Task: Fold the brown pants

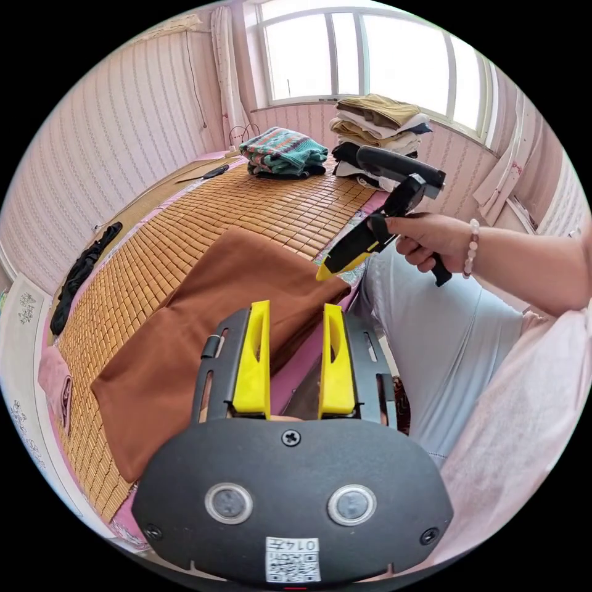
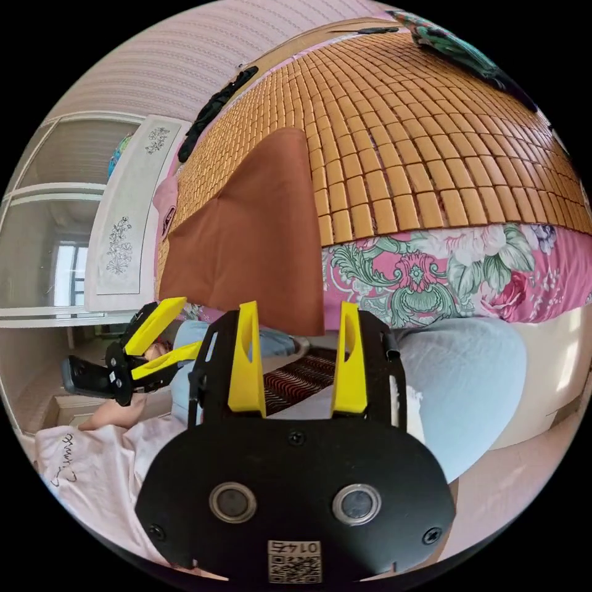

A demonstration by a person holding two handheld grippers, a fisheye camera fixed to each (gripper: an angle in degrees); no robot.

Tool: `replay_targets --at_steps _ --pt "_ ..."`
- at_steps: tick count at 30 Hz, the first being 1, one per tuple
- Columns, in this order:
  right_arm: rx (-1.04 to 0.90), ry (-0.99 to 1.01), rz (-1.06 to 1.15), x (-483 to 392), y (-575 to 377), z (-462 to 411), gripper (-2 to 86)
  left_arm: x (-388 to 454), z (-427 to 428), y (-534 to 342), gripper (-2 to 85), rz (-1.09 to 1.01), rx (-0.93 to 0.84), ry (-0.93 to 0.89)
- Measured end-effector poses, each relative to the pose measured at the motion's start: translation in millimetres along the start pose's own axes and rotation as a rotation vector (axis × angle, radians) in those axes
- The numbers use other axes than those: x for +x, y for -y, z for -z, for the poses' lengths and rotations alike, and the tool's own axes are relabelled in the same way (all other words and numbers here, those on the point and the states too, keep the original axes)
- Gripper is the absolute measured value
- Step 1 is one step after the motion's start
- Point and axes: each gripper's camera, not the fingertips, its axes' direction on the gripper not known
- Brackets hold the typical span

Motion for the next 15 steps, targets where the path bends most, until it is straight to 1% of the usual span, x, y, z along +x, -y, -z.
replay_targets --at_steps 1,2,3,7,9,11,14,15 --pt "-0.074 0.003 -0.021 8.1 3.3 -4.2 16.2 6.3 -2.8 2.1 13.9 -0.028 -0.015 0.005" --pt "-0.132 0.098 0.002 13.3 5.7 -3.6 13.8 10.1 -4.3 2.8 14.2 -0.045 -0.024 0.009" --pt "-0.143 0.134 0.006 15.7 6.0 -0.1 12.6 17.5 -6.9 3.6 14.9 -0.071 -0.044 0.017" --pt "-0.082 0.161 0.075 14.5 -8.1 50.6 7.0 38.7 -12.0 3.2 17.3 -0.096 -0.061 0.031" --pt "-0.057 0.187 0.113 9.0 -16.0 75.2 6.0 44.2 -13.1 6.7 18.3 -0.109 -0.050 0.041" --pt "-0.027 0.254 0.181 -1.1 -25.9 110.3 5.5 45.3 -15.1 12.4 18.9 -0.098 -0.041 0.060" --pt "0.027 0.390 0.260 -13.5 -40.5 152.7 5.3 41.5 -19.7 20.3 15.3 -0.071 -0.053 0.060" --pt "0.029 0.378 0.275 -16.9 -43.6 159.1 5.4 40.2 -16.5 21.3 11.5 -0.054 -0.055 0.121"
